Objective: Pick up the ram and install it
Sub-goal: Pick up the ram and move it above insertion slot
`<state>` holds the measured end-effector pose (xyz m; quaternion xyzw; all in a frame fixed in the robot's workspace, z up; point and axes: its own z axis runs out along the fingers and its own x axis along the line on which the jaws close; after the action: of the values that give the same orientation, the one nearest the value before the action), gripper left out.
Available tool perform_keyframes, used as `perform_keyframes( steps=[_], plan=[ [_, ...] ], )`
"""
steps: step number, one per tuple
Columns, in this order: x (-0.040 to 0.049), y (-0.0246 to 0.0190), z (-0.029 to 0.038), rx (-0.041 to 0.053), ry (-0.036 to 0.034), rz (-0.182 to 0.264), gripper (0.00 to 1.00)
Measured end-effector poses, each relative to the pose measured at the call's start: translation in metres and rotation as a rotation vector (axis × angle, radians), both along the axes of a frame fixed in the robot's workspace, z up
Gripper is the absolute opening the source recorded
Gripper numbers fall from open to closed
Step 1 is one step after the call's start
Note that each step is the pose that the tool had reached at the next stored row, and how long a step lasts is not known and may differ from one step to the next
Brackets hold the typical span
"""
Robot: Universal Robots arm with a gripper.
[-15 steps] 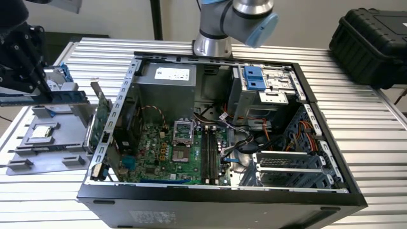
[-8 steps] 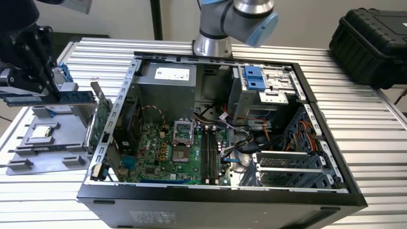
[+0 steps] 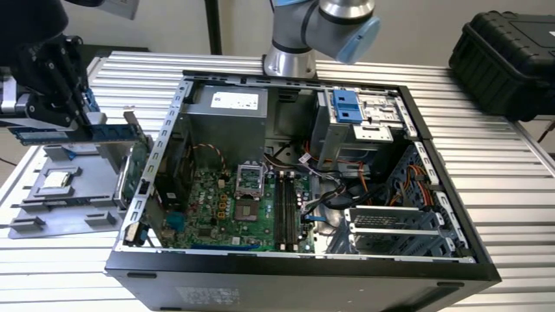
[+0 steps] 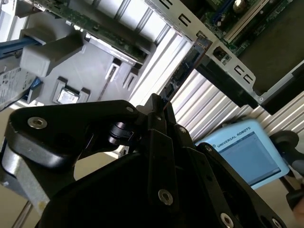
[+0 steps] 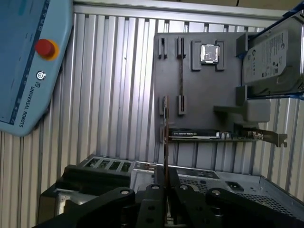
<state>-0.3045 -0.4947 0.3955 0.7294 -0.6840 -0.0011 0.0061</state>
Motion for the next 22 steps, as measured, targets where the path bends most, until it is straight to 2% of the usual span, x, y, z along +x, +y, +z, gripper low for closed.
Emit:
perform_keyframes(
  steps=[22],
  plan=[
    [0.0378, 0.0, 0.0, 0.0, -0.0001, 0.0, 0.0]
  ],
)
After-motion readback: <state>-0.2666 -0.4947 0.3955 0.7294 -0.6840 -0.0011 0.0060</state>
